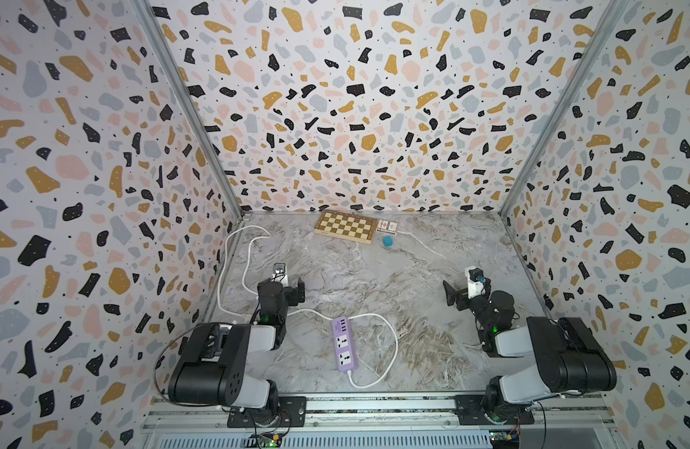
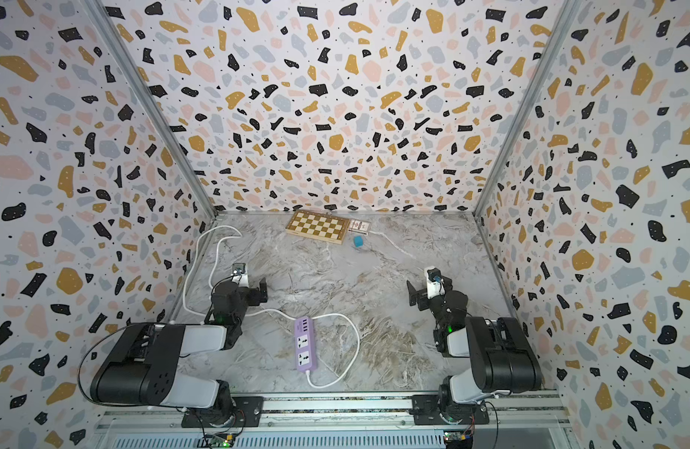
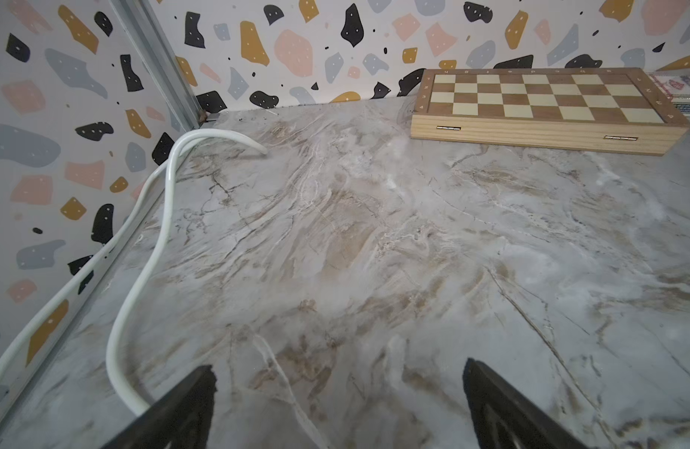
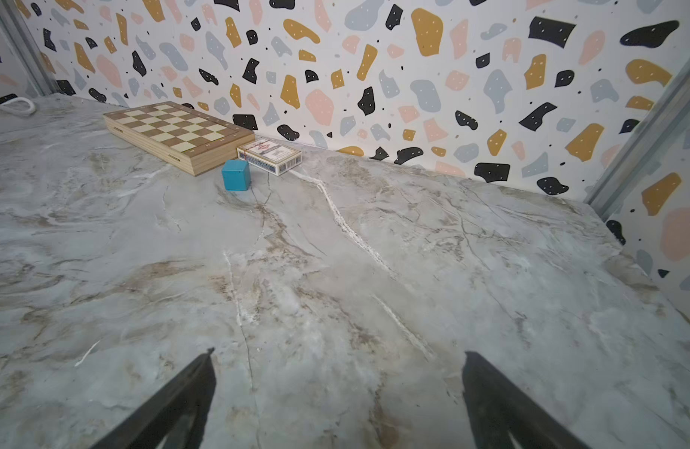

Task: Wrap the cord around the power strip
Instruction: Pick up the power strip from the center of the board.

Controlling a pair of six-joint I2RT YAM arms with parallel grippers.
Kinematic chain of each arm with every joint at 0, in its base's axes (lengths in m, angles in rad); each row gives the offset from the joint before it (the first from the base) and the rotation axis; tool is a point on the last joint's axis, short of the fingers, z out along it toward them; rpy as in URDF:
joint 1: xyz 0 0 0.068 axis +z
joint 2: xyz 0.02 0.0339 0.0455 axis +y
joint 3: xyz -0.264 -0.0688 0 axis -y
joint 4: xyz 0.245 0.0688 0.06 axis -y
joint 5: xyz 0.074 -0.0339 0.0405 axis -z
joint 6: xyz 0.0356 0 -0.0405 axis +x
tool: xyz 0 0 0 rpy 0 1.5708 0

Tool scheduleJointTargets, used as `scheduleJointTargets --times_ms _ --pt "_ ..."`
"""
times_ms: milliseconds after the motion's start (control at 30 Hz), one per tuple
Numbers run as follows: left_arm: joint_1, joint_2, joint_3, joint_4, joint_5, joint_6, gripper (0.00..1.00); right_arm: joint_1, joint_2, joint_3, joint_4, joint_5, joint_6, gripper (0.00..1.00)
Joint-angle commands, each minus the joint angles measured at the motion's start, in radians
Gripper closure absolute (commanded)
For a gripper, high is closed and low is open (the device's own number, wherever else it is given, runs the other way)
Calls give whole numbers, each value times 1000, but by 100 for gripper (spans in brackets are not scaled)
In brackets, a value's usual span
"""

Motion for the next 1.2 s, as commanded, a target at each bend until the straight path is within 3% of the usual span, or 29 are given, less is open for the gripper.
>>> scheduleJointTargets --times_ms 0,233,367,567,833,933,1033,1167 --pt "4 -1 15 48 5 2 1 1 -13 11 14 -9 2 0" --pt "20 -1 24 32 31 -8 1 -8 -11 14 15 -23 11 0" --pt "52 -8 38 -12 103 -21 1 -15 -9 13 19 -34 13 0" --pt "52 0 35 9 100 -22 1 -54 -7 0 53 -95 37 0" --pt "52 -5 34 10 99 -20 1 -40 -11 6 39 -51 39 0" --pt "49 -97 129 -235 79 -20 1 -15 -74 66 -103 50 54 0" --pt "49 -208 247 -484 108 -42 1 -24 -108 319 -581 130 156 0" --pt "23 -298 363 -722 180 -179 0 4 -25 512 -828 35 181 0"
